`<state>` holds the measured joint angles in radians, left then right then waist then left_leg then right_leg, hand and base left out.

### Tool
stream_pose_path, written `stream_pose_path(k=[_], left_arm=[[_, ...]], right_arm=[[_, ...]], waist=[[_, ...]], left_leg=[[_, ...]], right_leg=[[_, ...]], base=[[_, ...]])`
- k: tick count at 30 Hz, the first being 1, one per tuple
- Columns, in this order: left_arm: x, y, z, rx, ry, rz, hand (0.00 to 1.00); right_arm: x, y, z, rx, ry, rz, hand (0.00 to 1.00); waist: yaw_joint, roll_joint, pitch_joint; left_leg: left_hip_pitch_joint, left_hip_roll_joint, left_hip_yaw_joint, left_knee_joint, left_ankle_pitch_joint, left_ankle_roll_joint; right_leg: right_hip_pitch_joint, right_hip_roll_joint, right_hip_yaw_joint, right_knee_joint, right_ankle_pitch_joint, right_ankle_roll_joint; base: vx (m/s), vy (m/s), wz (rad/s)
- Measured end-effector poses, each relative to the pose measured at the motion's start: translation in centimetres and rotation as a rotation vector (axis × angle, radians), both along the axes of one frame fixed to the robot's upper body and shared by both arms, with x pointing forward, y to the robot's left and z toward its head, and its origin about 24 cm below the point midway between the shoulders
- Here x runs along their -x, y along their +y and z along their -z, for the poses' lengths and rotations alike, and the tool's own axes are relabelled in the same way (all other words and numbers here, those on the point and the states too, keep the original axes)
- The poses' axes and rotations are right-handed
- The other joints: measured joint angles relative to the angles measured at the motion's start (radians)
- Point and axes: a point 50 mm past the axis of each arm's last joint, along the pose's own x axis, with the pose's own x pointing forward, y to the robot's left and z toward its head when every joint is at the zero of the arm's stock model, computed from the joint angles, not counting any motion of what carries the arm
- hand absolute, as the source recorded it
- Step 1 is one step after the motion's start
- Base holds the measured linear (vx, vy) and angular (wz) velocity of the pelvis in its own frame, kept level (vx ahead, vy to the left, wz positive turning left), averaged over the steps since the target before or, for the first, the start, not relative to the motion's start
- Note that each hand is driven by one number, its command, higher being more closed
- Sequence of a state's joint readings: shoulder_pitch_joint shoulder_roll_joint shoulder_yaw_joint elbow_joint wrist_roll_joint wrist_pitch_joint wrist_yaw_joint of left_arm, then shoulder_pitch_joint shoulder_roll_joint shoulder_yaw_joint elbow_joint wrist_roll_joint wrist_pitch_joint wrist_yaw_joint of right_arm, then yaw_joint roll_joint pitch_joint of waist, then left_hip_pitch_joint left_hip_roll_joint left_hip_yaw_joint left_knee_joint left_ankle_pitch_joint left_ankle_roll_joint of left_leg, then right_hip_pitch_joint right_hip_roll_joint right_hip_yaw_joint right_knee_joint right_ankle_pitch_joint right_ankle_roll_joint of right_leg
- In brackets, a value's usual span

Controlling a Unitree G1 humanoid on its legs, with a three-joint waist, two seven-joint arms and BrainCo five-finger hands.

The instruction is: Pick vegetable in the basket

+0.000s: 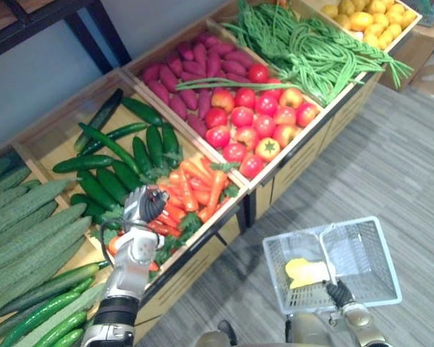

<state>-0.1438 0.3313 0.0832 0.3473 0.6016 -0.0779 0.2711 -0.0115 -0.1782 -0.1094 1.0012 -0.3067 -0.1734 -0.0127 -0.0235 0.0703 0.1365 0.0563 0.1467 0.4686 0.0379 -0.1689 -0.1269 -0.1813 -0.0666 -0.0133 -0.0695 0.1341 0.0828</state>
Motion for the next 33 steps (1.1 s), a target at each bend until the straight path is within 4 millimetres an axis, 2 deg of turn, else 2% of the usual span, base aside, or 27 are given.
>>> stream_pose_path(k=[4,6,13,24,33], left_arm=[[0.5,-0.6,1.1,0.062,0.029,-0.003,0.00],[0.7,-0.9,2.0,0.160,0.047,-0.028,0.00],[0.9,-3.3,3.7,0.328,0.082,-0.038,0.00],[1.1,-3.9,4.7,0.379,0.116,-0.047,0.00],[0.2,-4.2,4.0,0.380,0.088,-0.037,0.00]], right_arm=[[0.1,-0.1,0.0,0.002,0.003,0.002,1.00],[0.1,-0.1,0.0,0.003,0.005,0.001,1.00],[0.2,-0.2,0.1,0.006,0.014,0.008,1.00],[-0.1,-0.2,0.0,0.011,0.007,0.013,1.00],[-0.4,-0.2,-0.2,0.021,-0.003,0.019,1.00]], waist=[[0.000,0.000,-0.005],[0.000,0.000,-0.006],[-0.003,0.001,-0.011],[-0.004,0.000,-0.012],[-0.008,0.000,-0.012]], left_leg=[[0.000,-0.003,0.002,0.000,0.000,0.000],[-0.001,-0.004,0.005,0.000,0.000,0.000],[-0.006,-0.011,0.015,-0.001,0.001,0.001],[-0.024,-0.013,0.014,-0.005,0.000,0.001],[-0.023,-0.019,0.014,-0.016,0.000,0.001]], right_leg=[[-0.001,-0.001,0.002,-0.002,0.000,0.001],[-0.001,-0.002,0.006,-0.007,0.004,0.001],[-0.002,-0.003,0.020,-0.034,0.027,0.001],[-0.025,-0.003,0.023,-0.036,0.032,0.003],[-0.031,-0.005,0.022,-0.037,0.033,0.004]], base=[[-0.01,-0.016,-0.01],[-0.04,-0.040,-0.03],[-0.06,-0.045,-0.06],[-0.04,-0.048,-0.01],[-0.01,-0.030,-0.01]])
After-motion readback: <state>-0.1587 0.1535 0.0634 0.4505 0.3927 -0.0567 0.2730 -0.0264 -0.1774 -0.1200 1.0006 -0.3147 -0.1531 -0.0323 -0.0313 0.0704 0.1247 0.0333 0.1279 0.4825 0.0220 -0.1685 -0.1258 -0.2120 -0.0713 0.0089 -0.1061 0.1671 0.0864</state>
